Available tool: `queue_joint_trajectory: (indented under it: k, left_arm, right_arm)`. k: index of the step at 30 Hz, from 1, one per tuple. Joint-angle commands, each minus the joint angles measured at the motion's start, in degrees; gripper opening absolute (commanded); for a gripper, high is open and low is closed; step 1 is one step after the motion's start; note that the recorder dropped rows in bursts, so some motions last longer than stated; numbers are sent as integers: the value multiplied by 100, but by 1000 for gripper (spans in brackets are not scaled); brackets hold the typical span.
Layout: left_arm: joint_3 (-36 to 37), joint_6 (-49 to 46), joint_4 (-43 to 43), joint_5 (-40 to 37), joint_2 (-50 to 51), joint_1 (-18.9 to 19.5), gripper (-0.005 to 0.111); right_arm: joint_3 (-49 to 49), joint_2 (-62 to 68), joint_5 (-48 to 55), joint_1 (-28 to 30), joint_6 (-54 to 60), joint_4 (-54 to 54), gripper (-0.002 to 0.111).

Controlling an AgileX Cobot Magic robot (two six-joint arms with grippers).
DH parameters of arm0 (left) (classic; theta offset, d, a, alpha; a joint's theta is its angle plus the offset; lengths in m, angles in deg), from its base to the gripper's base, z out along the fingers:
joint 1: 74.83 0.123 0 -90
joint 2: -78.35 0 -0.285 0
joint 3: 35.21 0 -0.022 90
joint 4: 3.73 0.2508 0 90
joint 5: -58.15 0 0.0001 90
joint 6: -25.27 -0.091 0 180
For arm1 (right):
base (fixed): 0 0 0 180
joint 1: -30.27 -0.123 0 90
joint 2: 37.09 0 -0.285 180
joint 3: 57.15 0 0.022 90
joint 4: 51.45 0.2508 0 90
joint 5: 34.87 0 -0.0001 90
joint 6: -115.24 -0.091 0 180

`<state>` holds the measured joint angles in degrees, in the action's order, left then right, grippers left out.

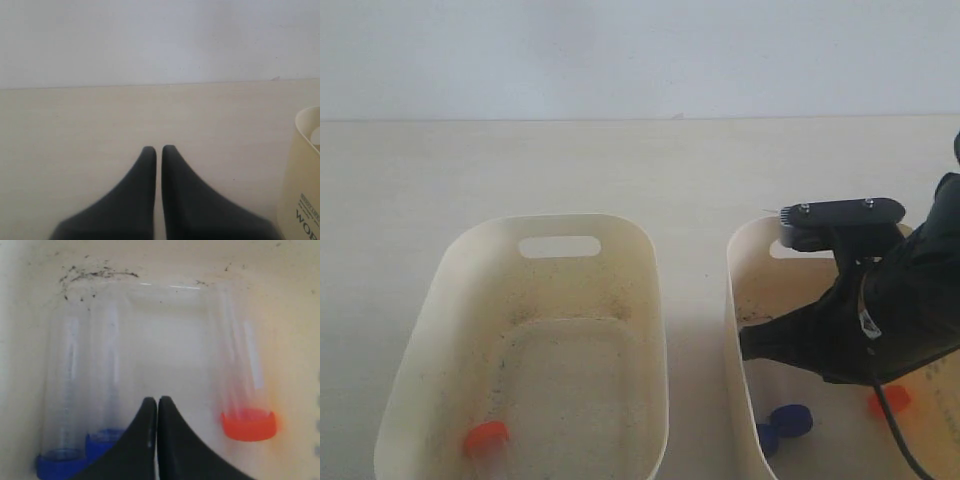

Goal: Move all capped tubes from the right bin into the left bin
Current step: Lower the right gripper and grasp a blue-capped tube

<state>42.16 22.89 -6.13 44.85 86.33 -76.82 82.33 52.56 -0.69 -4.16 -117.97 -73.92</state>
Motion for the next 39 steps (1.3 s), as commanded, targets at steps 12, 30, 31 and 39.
queue_joint_trajectory:
  k: [12,30,31,39]
  left_arm:
    - [-16,38,10,34,-19,5,4]
    - [-16,38,10,34,-19,5,4]
    - [-16,38,10,34,-19,5,4]
    - [-16,38,10,34,-19,5,4]
  right_arm:
    - [-15,21,-546,23,372,271,60]
    - [-15,1502,-1423,23,368,293,58]
    - [-15,1537,-1423,23,368,293,55]
    - [277,1280,-986,23,281,160,0]
